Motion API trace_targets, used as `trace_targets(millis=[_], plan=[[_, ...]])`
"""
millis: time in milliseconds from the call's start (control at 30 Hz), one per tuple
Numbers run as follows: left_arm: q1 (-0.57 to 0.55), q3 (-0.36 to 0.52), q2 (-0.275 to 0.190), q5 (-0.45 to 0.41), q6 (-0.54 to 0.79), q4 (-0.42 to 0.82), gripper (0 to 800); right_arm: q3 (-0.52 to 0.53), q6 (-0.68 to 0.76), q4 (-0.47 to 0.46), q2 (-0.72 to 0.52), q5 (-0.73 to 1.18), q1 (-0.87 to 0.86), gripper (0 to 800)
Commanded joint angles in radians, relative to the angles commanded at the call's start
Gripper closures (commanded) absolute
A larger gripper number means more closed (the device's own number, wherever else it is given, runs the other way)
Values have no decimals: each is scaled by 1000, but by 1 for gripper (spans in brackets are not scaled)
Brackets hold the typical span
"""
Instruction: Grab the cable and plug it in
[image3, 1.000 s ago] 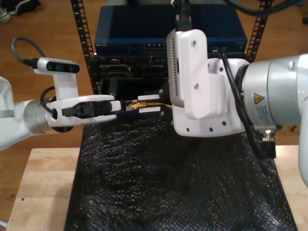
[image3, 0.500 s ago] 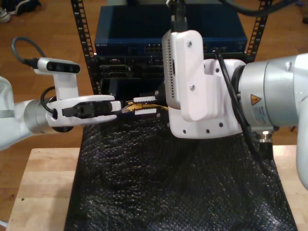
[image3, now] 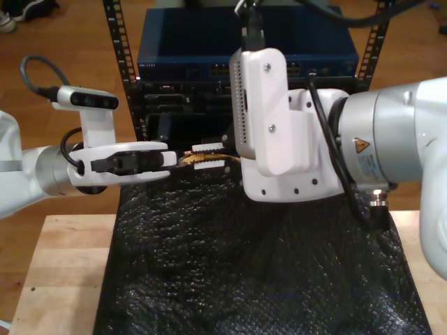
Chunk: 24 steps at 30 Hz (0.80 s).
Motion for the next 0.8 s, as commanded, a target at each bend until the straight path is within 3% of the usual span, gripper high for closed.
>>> trace_targets(millis=[800], plan=[[-3, 11, 2, -2, 0, 0, 14, -8, 2, 3, -5, 2, 2, 798]])
